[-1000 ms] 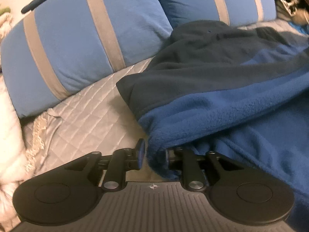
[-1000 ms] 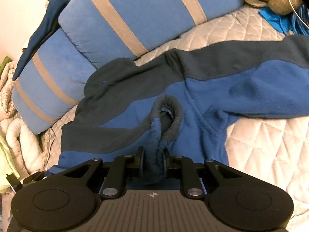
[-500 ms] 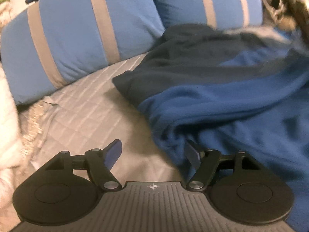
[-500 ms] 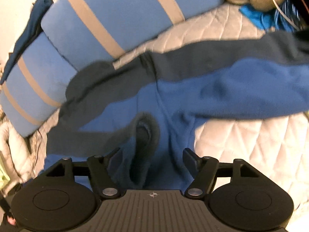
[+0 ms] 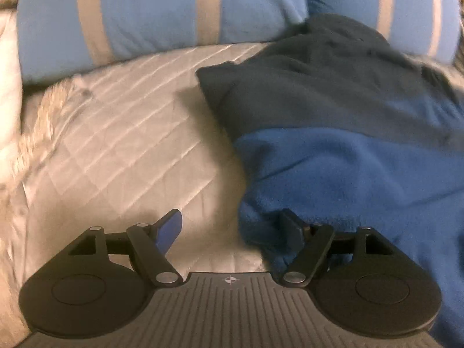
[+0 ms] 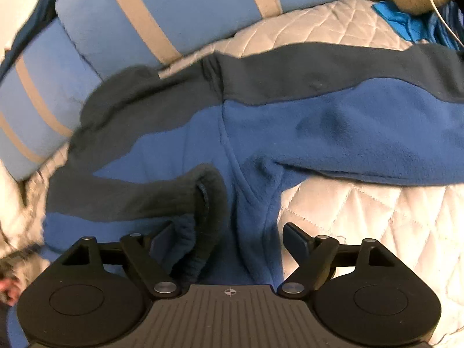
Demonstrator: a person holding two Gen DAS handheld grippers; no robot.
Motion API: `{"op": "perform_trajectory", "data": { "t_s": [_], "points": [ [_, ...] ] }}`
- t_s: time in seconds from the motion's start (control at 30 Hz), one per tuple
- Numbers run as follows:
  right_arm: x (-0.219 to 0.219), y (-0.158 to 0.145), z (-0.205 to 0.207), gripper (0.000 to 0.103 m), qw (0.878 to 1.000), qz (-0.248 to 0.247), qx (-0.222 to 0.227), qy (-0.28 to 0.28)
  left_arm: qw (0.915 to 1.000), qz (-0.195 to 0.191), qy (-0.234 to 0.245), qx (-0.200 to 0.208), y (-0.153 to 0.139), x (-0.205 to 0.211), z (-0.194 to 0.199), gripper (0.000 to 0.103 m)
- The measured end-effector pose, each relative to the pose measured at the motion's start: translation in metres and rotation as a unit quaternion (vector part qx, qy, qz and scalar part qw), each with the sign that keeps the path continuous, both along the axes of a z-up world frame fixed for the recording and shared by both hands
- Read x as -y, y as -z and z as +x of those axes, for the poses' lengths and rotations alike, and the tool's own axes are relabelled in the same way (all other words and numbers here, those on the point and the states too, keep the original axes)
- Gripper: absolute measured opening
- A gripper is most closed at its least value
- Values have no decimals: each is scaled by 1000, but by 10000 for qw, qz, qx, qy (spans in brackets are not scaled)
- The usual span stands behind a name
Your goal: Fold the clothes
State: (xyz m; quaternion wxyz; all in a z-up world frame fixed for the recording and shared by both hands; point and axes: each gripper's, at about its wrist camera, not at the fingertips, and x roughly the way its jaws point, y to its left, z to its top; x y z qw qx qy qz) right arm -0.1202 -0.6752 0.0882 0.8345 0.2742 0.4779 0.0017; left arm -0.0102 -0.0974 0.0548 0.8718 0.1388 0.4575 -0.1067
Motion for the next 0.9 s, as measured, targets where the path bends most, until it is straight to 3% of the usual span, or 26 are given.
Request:
{"op": "perform_trajectory", "data": {
  "t_s": [0.17,0.3,0.53,0.7,0.9],
  "points": [
    [19,-26,-22,95,9966,-459,669,114,9993,59,77,358,-24,0,-16,75],
    [35,-45,-42,100,9891,-663,1312,58,9958,-329,208,826,-65,-4,-45,75],
    [66,-58,-76,100,9690,-1324,2084,22,9823,-1054,517,1463,-121,5,-114,78],
    [103,-58,-108,100,9459,-2254,2314,296,9779,-1344,630,1473,-122,15,-147,78],
    [161,-52,-152,96,9158,-3191,2270,894,9766,-1326,733,1525,-95,34,-166,78]
  ]
}}
